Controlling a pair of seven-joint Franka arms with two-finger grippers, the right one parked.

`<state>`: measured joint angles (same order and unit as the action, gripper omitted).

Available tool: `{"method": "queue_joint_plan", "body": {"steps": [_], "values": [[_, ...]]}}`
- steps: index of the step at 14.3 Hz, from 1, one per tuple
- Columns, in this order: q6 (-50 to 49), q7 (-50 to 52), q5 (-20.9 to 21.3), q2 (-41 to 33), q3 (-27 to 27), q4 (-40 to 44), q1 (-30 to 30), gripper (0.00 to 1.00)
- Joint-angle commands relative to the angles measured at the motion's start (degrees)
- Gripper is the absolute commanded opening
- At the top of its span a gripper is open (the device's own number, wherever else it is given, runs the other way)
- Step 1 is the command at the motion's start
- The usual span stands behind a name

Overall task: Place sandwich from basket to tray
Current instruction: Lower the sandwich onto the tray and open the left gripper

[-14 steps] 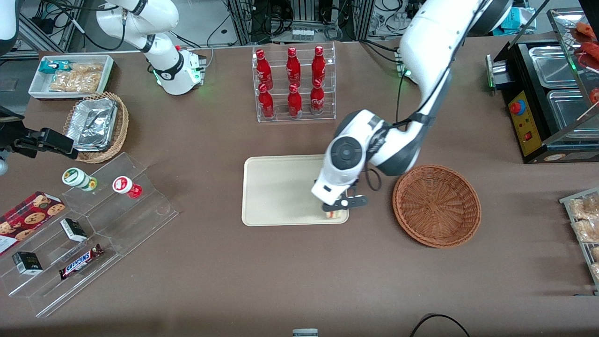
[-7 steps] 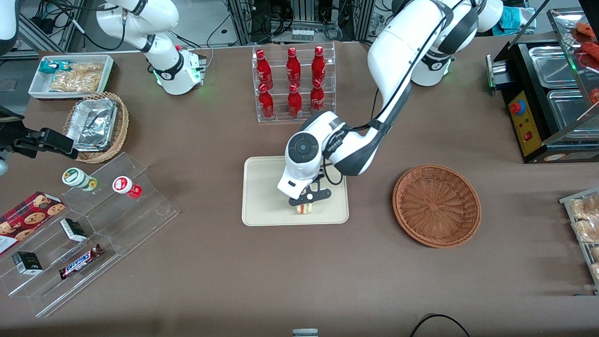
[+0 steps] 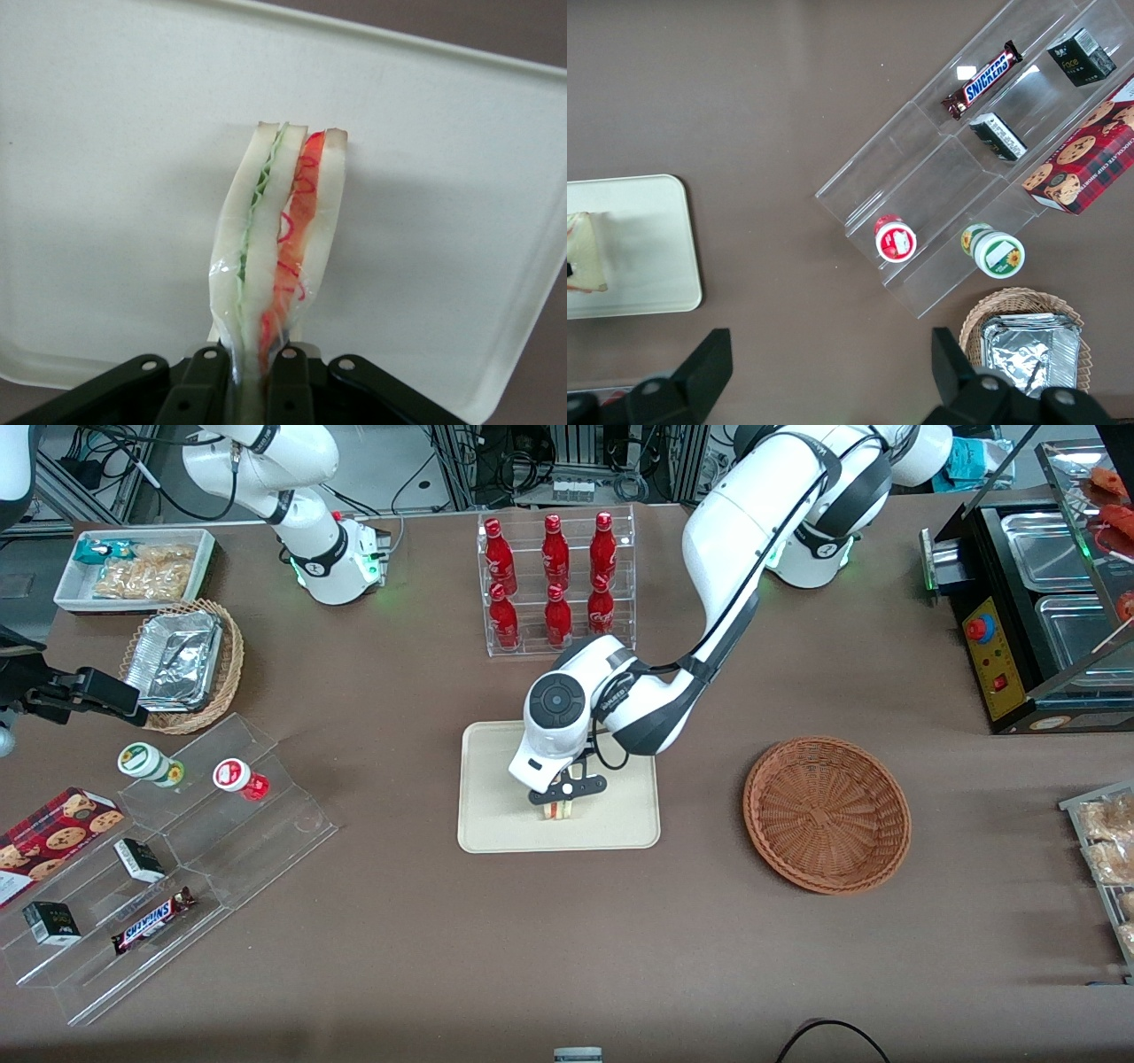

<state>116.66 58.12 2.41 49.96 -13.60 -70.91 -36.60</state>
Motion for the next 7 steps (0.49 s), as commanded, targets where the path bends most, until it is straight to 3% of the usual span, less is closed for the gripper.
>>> {"method": "queue_joint_plan", "body": {"steps": [1,2,3,4,7], "values": [[0.0,-0.7,0.6,2.1,-0.4,1.9,-0.3,0.14],[0.0,-0.7,0.6,2.1,-0.4,1.9,-0.3,0.31],[-0.1,-0.7,0.6,2.0,-0.4,1.9,-0.2,0.86],[-0.1,-0.6,0.6,1.7,-0.5,1.9,-0.2,1.00],[-1.8,0.1,1.4,-2.5,-0.3,1.8,-0.3,1.00]]}}
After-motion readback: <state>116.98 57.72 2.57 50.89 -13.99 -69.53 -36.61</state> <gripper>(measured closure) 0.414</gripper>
